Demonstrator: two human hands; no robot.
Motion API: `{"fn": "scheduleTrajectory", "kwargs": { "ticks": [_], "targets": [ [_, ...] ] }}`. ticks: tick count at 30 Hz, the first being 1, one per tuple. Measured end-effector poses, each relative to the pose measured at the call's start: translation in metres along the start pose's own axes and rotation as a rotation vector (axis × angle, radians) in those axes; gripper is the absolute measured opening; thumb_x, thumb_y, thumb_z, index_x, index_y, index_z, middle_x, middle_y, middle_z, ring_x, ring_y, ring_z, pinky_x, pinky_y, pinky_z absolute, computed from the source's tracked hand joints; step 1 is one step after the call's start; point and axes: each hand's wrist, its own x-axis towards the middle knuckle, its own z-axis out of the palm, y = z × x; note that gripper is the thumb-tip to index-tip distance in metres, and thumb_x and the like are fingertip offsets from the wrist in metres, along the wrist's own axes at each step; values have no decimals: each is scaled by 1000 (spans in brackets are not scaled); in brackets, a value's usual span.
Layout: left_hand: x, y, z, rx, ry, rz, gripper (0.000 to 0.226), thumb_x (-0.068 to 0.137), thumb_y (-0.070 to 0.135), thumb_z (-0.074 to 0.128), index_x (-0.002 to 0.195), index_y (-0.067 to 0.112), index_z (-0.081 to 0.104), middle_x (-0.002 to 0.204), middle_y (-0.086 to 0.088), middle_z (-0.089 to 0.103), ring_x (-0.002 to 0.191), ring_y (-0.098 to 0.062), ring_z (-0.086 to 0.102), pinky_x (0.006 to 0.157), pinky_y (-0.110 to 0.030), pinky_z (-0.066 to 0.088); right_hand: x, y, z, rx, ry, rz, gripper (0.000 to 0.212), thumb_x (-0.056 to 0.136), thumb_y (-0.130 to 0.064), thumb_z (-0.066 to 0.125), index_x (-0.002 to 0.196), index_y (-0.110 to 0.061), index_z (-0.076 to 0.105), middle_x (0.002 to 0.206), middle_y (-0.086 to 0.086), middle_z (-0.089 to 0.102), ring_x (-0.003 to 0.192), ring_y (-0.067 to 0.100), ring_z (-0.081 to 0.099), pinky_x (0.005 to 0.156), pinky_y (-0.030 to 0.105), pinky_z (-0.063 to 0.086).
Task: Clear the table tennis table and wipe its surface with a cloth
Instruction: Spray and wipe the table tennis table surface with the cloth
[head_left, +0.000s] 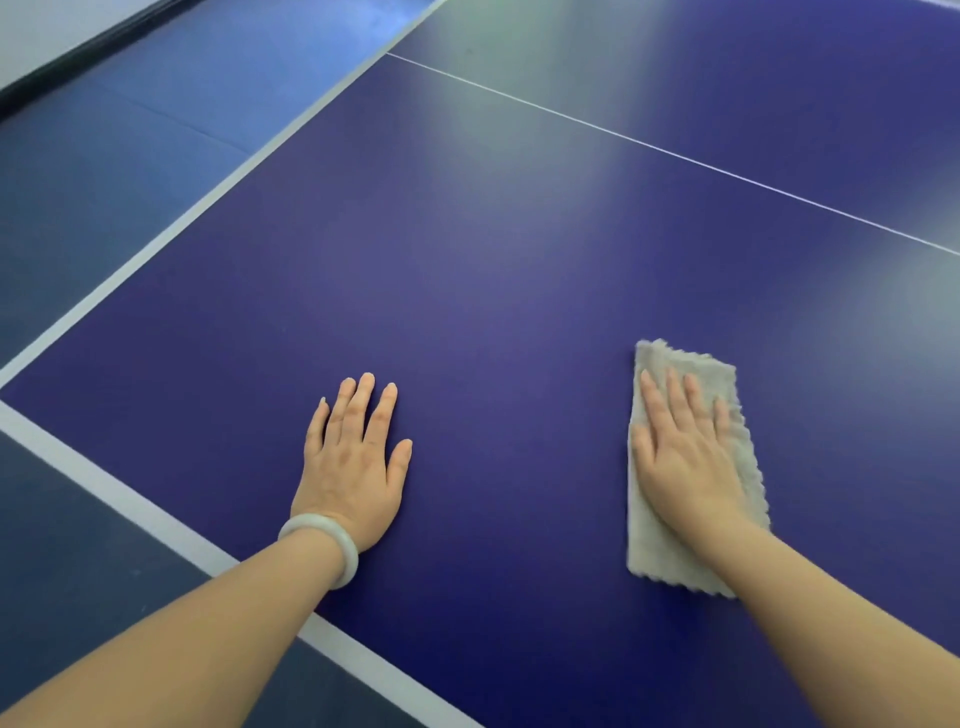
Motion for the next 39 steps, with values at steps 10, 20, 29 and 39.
{"fn": "scheduleTrajectory", "kwargs": {
  "ticks": [10, 20, 29, 39],
  "targets": [
    [-1, 0, -2, -25, -1, 12, 63, 100, 47, 17, 158, 22, 8, 165, -3, 4, 152, -20, -2, 124, -42, 0, -102, -107, 28, -3, 7, -354, 59, 103, -39, 22, 158, -27, 7, 166, -4, 2, 152, 17, -5, 122, 47, 3],
    [-4, 0, -11, -29, -38, 34, 64, 102, 48, 13, 157, 20, -7, 165, -5, -9, 152, -23, -12, 123, -45, -2, -126, -187, 49, 63, 100, 113, 63, 95, -34, 28, 153, -9, 28, 161, 14, 21, 150, 32, 18, 119, 57, 15],
    [-10, -71, -13, -423, 85, 193, 58, 99, 28, 49, 153, 18, 30, 162, -3, 19, 152, -20, 9, 124, -44, 11, -107, -221, 55, 19, 114, 99, 63, 95, -37, 27, 154, -15, 27, 163, 8, 19, 151, 27, 15, 120, 54, 13],
    [-8, -215, -16, -179, -126, -241, 84, 97, 61, 27, 154, 19, -20, 160, -6, -29, 147, -23, -28, 120, -43, -15, -90, -244, 49, 5, 62, 240, 64, 95, -40, 11, 156, -20, 11, 164, 6, 10, 152, 25, 5, 122, 51, 2]
  ]
}}
